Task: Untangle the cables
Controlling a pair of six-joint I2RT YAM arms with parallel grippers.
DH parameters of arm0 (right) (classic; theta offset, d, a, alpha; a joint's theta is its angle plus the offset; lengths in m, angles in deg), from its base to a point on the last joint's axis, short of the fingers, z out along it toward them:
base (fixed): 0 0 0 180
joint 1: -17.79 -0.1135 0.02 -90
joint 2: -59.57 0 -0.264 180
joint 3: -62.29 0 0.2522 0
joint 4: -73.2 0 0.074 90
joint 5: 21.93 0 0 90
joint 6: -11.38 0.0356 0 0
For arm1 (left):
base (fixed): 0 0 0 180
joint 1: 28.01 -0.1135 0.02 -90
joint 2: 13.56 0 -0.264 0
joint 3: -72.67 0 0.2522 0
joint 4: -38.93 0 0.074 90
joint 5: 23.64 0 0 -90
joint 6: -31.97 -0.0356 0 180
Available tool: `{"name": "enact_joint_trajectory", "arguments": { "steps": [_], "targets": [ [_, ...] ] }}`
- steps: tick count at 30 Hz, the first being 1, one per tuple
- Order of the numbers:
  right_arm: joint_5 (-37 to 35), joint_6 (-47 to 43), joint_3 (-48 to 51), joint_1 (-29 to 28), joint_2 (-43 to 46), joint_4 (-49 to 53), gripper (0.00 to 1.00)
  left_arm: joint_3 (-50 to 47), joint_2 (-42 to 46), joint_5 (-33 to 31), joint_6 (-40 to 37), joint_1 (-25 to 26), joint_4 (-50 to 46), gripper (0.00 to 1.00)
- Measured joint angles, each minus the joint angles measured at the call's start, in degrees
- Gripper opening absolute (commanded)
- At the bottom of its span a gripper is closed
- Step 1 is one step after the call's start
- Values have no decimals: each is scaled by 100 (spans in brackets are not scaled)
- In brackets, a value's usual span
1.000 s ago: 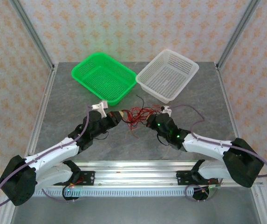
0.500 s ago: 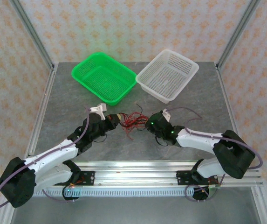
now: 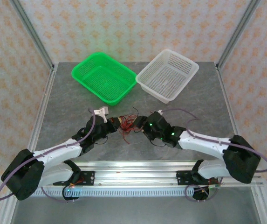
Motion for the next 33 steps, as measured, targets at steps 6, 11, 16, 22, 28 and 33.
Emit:
{"name": "enact_joint_trajectory", "arguments": {
  "steps": [6, 11, 16, 22, 28, 33],
  "targets": [
    [26, 656, -144, -66, -1036, -568, 71, -79, 131, 0, 0, 0, 59, 0],
    [-367, 970, -151, -63, -1447, -1019, 63, -166, 295, 0, 0, 0, 90, 0],
    [-710, 916, -339, 13, -1886, -1329, 48, -210, 518, 44, 0, 0, 105, 0],
    [-839, 750, -352, 295, -2131, -1729, 0, -282, 1117, 149, -7, 0, -105, 0],
    [-1123, 345, 33, 457, -1401, -1644, 0, -278, 1593, -463, -125, -4, -1095, 0],
    [-1255, -186, 378, 560, -243, -1432, 0, -245, 1357, -885, -157, -2, -1628, 15]
  ]
}}
